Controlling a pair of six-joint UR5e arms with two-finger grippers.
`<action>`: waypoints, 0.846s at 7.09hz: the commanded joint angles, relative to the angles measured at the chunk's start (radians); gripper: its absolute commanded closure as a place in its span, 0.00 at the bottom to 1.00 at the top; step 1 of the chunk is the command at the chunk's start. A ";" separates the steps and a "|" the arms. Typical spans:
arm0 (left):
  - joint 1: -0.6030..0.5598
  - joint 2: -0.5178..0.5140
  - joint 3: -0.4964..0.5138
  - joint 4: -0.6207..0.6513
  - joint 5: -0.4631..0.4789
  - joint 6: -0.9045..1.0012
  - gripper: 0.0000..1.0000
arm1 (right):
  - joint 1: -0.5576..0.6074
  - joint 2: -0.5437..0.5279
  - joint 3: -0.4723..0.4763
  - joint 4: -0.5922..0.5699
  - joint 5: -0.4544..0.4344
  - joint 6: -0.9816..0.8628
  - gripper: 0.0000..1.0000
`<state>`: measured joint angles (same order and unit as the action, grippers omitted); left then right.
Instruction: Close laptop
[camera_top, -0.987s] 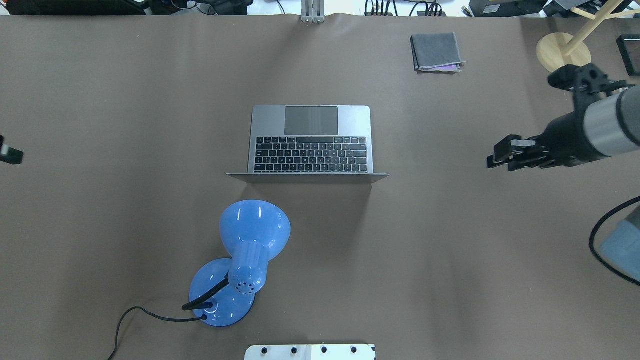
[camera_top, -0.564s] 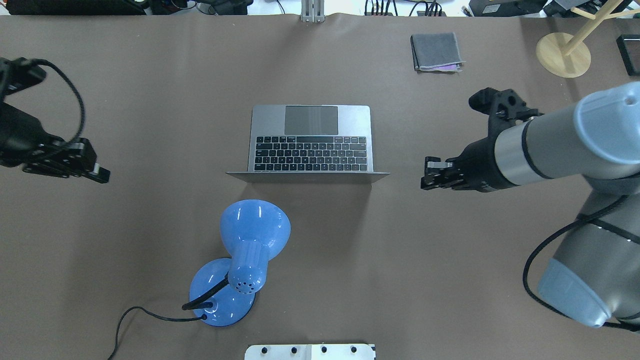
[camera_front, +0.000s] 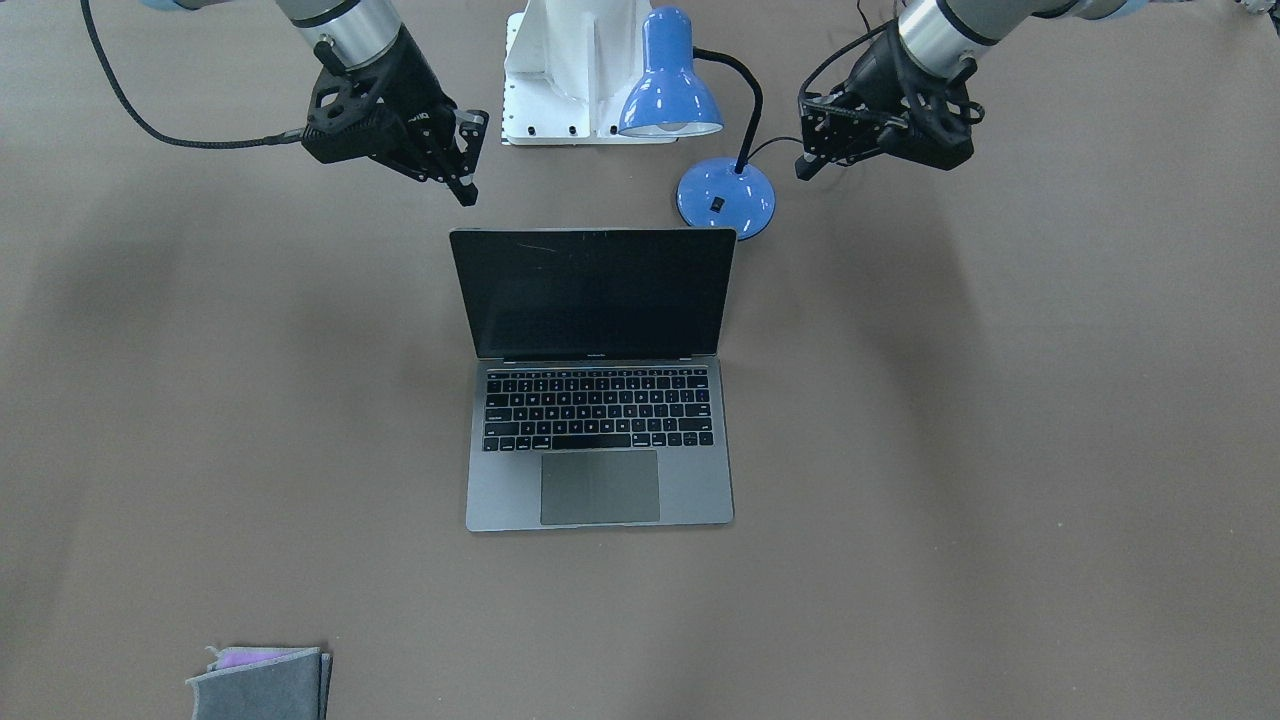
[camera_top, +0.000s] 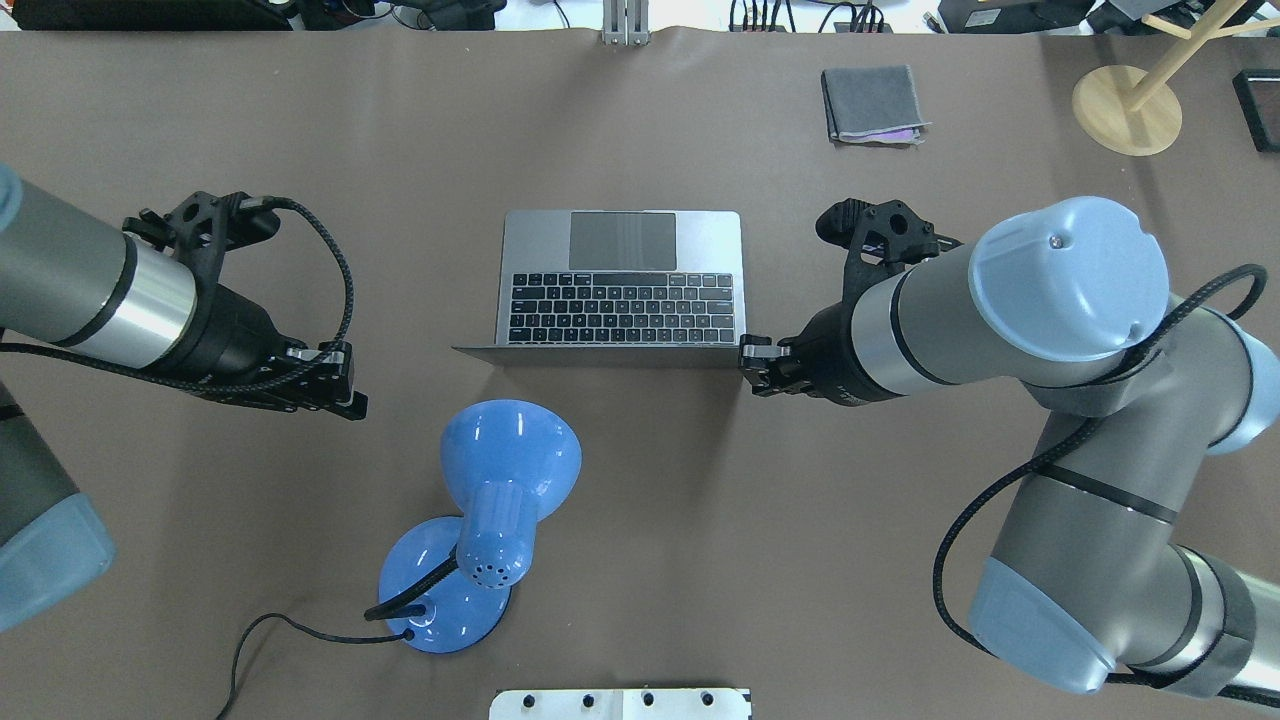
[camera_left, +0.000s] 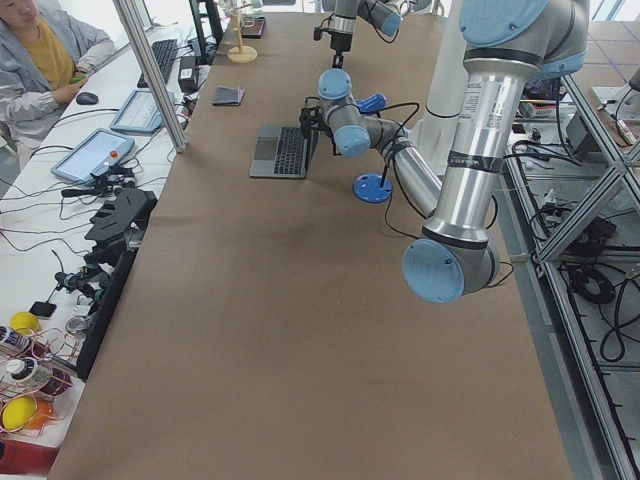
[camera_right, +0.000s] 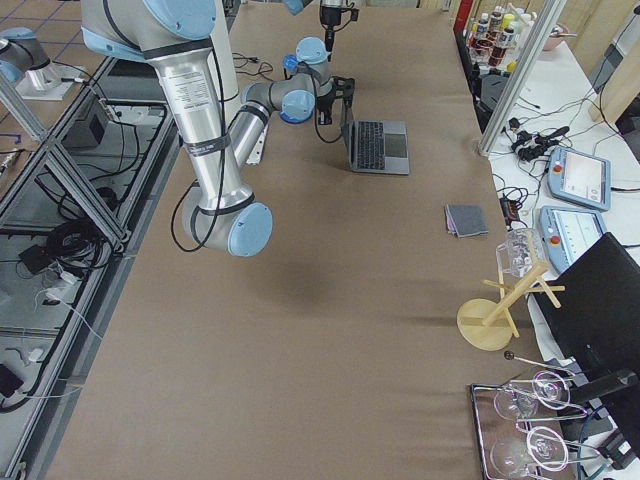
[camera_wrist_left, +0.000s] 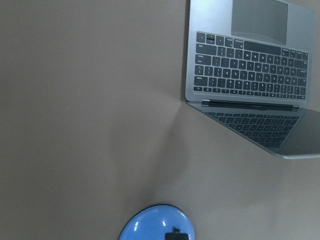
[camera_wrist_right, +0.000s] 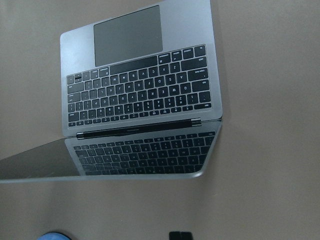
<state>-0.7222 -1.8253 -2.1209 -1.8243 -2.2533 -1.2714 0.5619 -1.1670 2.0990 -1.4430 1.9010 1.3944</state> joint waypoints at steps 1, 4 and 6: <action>0.012 -0.096 0.074 0.002 0.006 -0.013 1.00 | 0.001 0.032 -0.048 0.000 -0.023 -0.009 1.00; 0.018 -0.189 0.163 0.000 0.050 -0.011 1.00 | 0.036 0.082 -0.109 -0.008 -0.023 -0.023 1.00; 0.018 -0.226 0.206 -0.001 0.078 -0.010 1.00 | 0.061 0.107 -0.138 -0.010 -0.016 -0.038 1.00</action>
<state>-0.7044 -2.0333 -1.9340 -1.8242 -2.1919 -1.2822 0.6094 -1.0774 1.9813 -1.4512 1.8813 1.3643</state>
